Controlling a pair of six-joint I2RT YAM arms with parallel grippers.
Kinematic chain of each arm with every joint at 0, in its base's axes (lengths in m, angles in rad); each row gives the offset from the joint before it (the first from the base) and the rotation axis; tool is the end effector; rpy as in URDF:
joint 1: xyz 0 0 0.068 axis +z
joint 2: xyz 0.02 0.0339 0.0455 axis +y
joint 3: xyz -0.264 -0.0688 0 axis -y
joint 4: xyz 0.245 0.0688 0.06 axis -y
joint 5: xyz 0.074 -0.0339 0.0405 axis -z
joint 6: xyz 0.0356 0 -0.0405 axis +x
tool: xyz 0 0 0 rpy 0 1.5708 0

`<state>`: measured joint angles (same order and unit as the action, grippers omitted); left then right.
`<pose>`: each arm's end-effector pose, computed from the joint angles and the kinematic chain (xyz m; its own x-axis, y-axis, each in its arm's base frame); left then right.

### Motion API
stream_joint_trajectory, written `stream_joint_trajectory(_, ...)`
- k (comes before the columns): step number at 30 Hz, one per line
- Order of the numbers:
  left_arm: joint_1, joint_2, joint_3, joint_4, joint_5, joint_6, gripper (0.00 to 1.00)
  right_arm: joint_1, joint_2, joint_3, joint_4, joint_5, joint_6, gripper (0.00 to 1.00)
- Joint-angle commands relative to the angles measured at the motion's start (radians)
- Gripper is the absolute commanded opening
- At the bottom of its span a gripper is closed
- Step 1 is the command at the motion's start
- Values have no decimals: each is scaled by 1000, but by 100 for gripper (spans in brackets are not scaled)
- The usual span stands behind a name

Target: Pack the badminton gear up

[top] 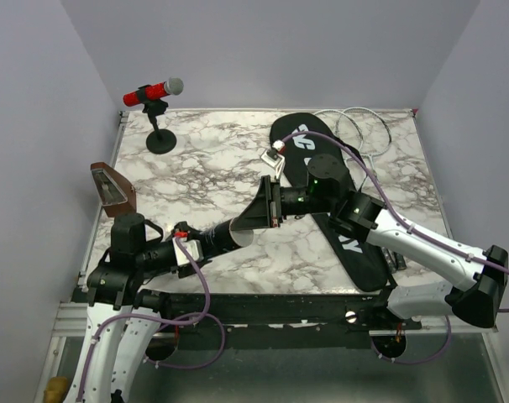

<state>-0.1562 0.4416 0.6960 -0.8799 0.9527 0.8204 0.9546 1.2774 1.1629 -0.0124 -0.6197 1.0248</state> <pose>0.0746 -0.0411 0.2907 0.1489 0.4056 -0.9018 0.9296 0.2536 0.2675 0.1542 0.2536 0.3848 -0.8903 -0.0534 -0.4523 -0.4554 0.0884 0.8859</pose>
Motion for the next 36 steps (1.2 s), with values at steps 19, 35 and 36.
stream_joint_trajectory(19,0,26,109,47,149,20,36,10,45,47,-152,92,-89,40)
stream_joint_trajectory(35,0,426,210,242,-245,-202,38,-45,-121,389,-699,871,-279,79)
stream_joint_trajectory(36,0,466,233,245,-276,-207,39,-45,-133,388,-704,902,-276,79)
